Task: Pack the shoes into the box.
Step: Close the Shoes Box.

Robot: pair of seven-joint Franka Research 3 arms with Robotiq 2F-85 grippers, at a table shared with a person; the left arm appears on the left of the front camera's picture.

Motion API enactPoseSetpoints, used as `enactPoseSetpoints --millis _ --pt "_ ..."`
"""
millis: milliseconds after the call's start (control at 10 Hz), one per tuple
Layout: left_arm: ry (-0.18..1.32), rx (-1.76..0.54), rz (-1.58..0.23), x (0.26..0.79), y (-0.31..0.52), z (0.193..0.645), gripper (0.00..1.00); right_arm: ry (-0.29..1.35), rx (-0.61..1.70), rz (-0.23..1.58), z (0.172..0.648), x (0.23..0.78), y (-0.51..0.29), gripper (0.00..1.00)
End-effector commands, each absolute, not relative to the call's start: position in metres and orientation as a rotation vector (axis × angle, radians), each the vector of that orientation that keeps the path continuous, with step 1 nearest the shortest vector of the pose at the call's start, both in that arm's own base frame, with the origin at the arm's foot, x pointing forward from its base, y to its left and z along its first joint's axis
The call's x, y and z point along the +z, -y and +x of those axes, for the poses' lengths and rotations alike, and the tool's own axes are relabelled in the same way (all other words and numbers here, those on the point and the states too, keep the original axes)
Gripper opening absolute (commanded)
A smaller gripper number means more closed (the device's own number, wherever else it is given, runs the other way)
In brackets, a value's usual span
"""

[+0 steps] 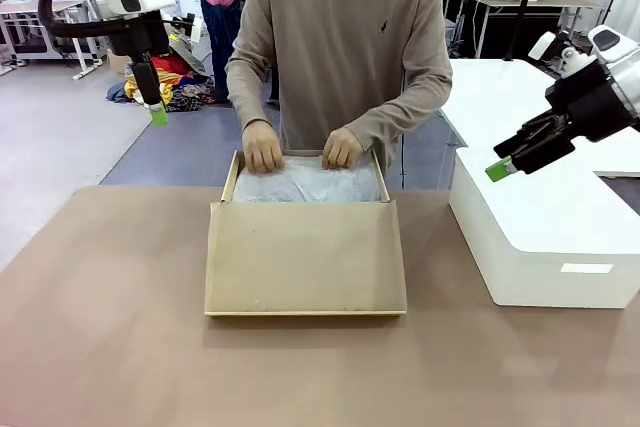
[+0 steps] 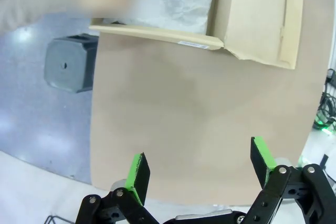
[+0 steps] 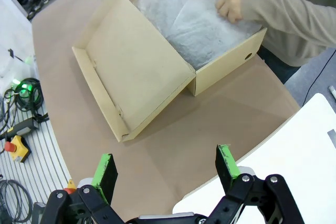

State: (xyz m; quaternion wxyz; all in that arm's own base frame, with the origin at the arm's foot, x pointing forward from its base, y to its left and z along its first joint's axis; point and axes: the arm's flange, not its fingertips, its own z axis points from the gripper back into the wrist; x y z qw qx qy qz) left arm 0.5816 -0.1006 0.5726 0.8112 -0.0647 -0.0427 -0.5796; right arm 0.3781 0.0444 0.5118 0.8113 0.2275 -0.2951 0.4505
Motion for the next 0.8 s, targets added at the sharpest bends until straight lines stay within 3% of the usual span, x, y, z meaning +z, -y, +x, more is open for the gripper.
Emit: enactPoseSetpoints --millis 0,400,500,700 --pt "0.204 -1.366 -0.214 0.571 0.071 0.578 1.00 0.661 0.981 0.510 0.381 0.510 -0.044 1.00" --pt "0.251 -1.453 -0.181 0.554 0.034 0.567 1.00 0.661 0.981 0.510 0.381 0.510 -0.044 1.00" --pt "0.279 -1.457 -0.192 0.550 0.032 0.565 0.88 0.661 0.981 0.510 0.381 0.510 -0.044 1.00" --pt "0.335 -1.419 -0.271 0.548 0.027 0.569 0.49 0.661 0.981 0.510 0.381 0.510 -0.044 1.00"
